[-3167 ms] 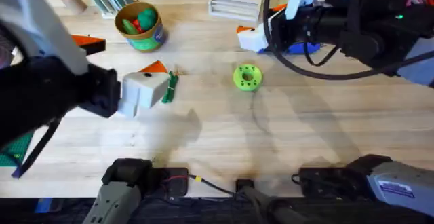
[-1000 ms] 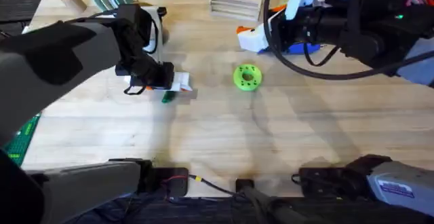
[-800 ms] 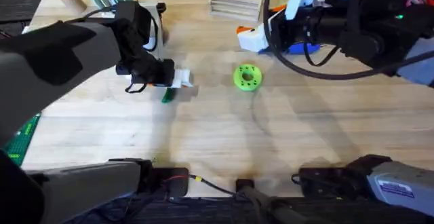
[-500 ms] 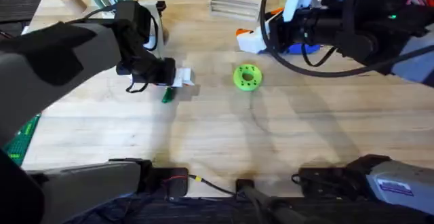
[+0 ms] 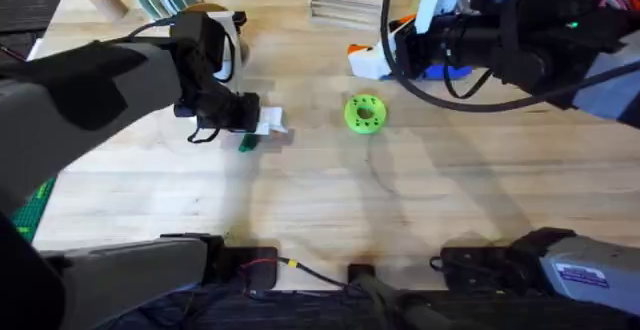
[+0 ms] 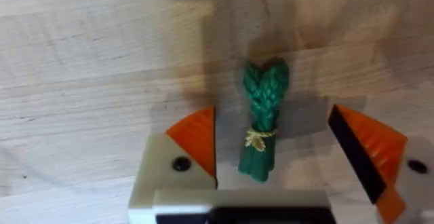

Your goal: Pick up the gripper from the table and insert it into the empty holder that is missing its gripper. Then pick up a screw, insert it into the mounting hole, and use the screwdriver to tighten it. Finally, clean up the table by picking up the vegetable and placing it into the bucket.

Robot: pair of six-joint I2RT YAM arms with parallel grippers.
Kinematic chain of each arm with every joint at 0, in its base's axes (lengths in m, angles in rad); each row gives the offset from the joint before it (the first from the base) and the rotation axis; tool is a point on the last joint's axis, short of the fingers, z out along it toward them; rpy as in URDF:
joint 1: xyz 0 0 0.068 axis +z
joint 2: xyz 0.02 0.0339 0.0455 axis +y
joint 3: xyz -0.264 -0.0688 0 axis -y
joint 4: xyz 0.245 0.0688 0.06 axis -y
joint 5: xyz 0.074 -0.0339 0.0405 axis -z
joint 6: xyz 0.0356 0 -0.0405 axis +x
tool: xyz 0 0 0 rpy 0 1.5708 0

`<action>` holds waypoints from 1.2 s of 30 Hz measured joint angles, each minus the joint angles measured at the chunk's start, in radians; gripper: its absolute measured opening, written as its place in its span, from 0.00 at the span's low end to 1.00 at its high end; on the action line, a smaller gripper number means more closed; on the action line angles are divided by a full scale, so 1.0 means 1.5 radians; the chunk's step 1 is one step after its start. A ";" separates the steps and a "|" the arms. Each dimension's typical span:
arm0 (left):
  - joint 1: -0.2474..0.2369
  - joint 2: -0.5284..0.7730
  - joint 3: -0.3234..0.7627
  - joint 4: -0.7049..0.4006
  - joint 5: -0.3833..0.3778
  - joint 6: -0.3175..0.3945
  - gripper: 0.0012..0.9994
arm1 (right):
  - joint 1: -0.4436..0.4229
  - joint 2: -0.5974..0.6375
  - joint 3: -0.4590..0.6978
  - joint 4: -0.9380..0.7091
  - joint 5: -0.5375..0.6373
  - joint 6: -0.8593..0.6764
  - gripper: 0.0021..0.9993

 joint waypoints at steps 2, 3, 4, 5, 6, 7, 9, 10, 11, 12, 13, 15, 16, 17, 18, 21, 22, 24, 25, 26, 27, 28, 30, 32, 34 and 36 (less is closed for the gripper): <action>0.000 0.000 0.000 0.000 0.000 0.000 0.99 | 0.000 0.000 0.000 0.000 0.000 0.000 0.99; 0.000 0.000 0.000 0.000 0.000 0.000 0.99 | 0.000 0.000 0.000 0.000 0.000 0.000 0.99; 0.000 0.000 0.000 0.000 0.001 0.000 0.99 | 0.000 0.000 0.000 0.000 0.000 0.000 0.99; 0.000 0.000 0.000 0.000 0.001 0.000 0.99 | 0.000 0.000 0.000 0.000 0.000 0.000 0.99; 0.000 0.000 0.000 0.000 0.000 -0.002 0.95 | 0.000 0.000 0.000 0.001 0.000 0.000 0.99; 0.000 0.000 0.000 0.000 0.001 -0.002 0.88 | 0.000 0.000 0.000 0.001 0.000 0.000 0.99; 0.000 0.000 -0.001 0.000 0.003 -0.005 0.69 | 0.000 0.000 0.000 0.001 0.000 0.000 0.99; 0.000 0.000 -0.001 0.000 0.003 -0.004 0.60 | 0.000 0.000 0.000 0.001 0.000 0.000 0.99; 0.000 0.000 -0.002 0.000 0.004 -0.005 0.52 | 0.000 0.000 0.000 0.001 0.000 0.000 0.99; 0.000 0.000 -0.003 0.000 0.004 -0.005 0.43 | 0.000 0.000 0.000 0.000 0.000 0.000 0.99; 0.000 0.000 -0.004 0.000 0.004 -0.005 0.37 | 0.000 0.000 0.000 0.001 0.000 0.000 0.99; 0.000 0.000 -0.005 0.000 0.003 -0.005 0.29 | 0.000 0.000 0.000 0.001 0.000 0.000 0.99; 0.000 0.000 -0.005 0.000 0.003 -0.005 0.23 | 0.000 0.000 0.000 0.001 0.000 0.000 0.99; 0.000 0.000 -0.005 0.001 0.004 -0.005 0.18 | 0.000 0.000 0.000 0.001 0.000 0.000 0.99; 0.000 0.000 -0.005 0.001 0.005 -0.005 0.16 | 0.000 0.000 0.000 0.001 0.000 0.000 0.99; 0.000 0.000 -0.005 0.001 0.008 -0.006 0.09 | 0.000 0.000 0.000 0.001 0.000 0.000 0.99; 0.000 0.000 -0.005 0.002 0.010 -0.005 0.03 | 0.000 0.000 0.000 0.001 0.000 0.000 0.99; 0.000 0.000 -0.005 0.003 0.011 -0.006 0.02 | 0.000 0.000 0.000 0.001 0.000 0.000 0.99; 0.000 0.000 -0.005 0.003 0.011 -0.007 0.02 | 0.000 0.000 0.000 0.001 0.000 0.000 0.99; 0.000 0.000 -0.005 0.003 0.012 -0.007 0.02 | 0.000 0.000 0.000 0.001 0.000 0.000 0.99; 0.000 0.000 -0.005 0.003 0.013 -0.007 0.02 | 0.000 0.000 0.000 0.001 0.000 0.000 0.99; 0.000 0.000 -0.005 0.003 0.013 -0.007 0.02 | 0.000 0.000 0.000 0.001 0.000 0.000 0.99; 0.000 0.000 -0.004 0.002 0.013 -0.007 0.02 | 0.000 0.000 0.000 0.001 0.000 0.000 0.99; 0.000 0.000 -0.002 -0.006 0.013 -0.007 0.02 | 0.000 0.000 0.000 0.001 0.000 0.000 0.99; 0.000 0.000 0.003 -0.023 0.013 -0.007 0.02 | 0.000 0.000 0.000 0.001 0.000 0.000 0.99; 0.000 0.000 0.015 -0.044 0.013 -0.007 0.02 | 0.000 0.000 0.000 0.002 0.000 0.000 0.99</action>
